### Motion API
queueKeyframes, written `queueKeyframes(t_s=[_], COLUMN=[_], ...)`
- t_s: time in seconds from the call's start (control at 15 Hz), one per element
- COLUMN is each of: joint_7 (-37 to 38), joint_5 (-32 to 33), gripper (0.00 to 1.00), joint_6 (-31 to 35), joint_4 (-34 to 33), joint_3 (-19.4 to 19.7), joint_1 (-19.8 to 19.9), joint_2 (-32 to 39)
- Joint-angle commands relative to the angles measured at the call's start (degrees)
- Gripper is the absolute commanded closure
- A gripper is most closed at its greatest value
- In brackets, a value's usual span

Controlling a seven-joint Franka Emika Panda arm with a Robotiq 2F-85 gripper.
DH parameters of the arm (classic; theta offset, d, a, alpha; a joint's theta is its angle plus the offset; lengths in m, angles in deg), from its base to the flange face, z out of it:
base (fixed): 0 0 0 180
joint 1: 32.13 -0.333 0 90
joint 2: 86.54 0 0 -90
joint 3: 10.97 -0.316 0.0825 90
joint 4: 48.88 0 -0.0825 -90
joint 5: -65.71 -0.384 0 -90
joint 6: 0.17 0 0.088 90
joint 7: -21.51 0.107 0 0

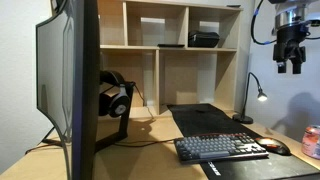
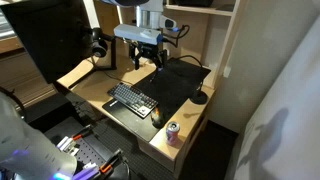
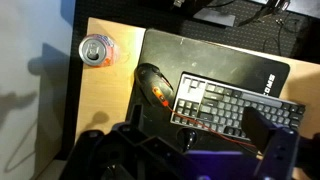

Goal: Turn the reading light around to face the left of the table

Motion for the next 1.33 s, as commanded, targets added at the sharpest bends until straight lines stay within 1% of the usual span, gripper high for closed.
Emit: queueKeyframes(t_s=[0.0,0.07,0.13,0.2,0.27,0.47,0.53,0.6,0.67,0.73,0.8,0.93,1.0,1.07,1.13,1.2,1.27], joint_7=[-0.2,-0.2,0.4,-1.1,-7.3,-16.8,-20.2,-21.8,-20.2,-15.0,-17.5,-15.8,-13.9,-14.3,-15.4,-15.6,-16.9], joint_5=[-0.3,-0.3,1.3,2.2,0.1,-2.4,-4.5,-5.5,-4.6,-2.6,-3.9,-3.3,-1.7,-1.9,-2.4,-1.9,-3.0], gripper=[0.00,0.00,0.00,0.00,0.00,0.00,0.00,0.00,0.00,0.00,0.00,0.00,0.00,0.00,0.00,0.00,0.00], joint_6=[-0.1,-0.1,0.7,0.7,1.2,4.3,4.5,3.6,2.2,1.4,2.3,2.2,0.6,-1.9,-2.6,-1.9,-1.1], joint_4=[-0.1,-0.1,0.1,0.1,0.3,1.0,1.0,0.7,0.2,-0.1,0.0,0.0,-0.5,-1.1,-1.0,-0.6,-0.4], joint_3=[-1.2,-1.2,-1.5,-1.5,-0.7,-0.1,0.2,0.1,-0.6,-1.5,-1.2,-1.3,-1.7,-1.6,-1.4,-1.5,-1.3], joint_1=[1.3,1.3,1.5,1.5,0.8,0.4,0.3,0.5,1.1,1.9,1.4,1.5,1.9,1.7,1.5,1.5,1.3], joint_2=[0.1,0.1,0.1,0.1,-0.2,-0.6,-0.6,-0.5,-0.1,0.1,0.1,0.1,0.4,0.6,0.4,0.3,0.2])
